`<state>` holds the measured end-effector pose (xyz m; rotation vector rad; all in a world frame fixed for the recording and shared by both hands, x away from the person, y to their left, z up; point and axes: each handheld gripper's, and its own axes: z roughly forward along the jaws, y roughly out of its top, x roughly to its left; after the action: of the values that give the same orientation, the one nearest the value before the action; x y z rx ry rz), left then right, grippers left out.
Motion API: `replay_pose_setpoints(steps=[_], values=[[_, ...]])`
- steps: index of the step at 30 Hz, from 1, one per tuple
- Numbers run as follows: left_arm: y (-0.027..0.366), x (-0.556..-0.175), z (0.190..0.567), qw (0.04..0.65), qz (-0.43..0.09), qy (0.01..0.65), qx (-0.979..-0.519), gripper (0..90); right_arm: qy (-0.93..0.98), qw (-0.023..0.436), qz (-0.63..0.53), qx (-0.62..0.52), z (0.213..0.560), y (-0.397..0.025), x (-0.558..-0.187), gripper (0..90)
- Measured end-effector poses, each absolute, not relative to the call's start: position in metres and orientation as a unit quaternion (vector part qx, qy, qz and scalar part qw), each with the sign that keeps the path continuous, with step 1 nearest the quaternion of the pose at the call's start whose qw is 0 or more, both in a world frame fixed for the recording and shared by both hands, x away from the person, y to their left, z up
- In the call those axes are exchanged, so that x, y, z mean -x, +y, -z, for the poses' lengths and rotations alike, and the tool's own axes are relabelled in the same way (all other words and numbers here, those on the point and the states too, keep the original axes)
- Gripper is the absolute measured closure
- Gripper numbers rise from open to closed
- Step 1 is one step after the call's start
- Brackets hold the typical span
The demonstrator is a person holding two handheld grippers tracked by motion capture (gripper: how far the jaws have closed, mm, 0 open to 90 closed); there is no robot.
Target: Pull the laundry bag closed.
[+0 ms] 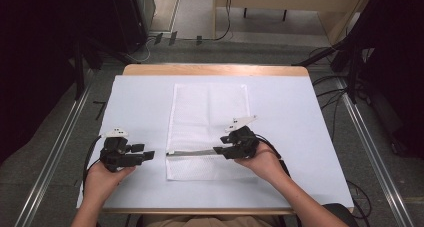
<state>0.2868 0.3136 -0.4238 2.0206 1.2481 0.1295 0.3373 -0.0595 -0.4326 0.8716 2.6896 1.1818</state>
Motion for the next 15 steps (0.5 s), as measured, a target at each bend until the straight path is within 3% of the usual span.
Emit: replay_pose_setpoints(steps=[15], values=[[0.315, -0.290, 0.425, 0.372, -0.050, 0.488, -0.788, 40.5, 0.885, 0.037, -0.387, -0.256, 0.422, -0.026, -0.348, 46.7]])
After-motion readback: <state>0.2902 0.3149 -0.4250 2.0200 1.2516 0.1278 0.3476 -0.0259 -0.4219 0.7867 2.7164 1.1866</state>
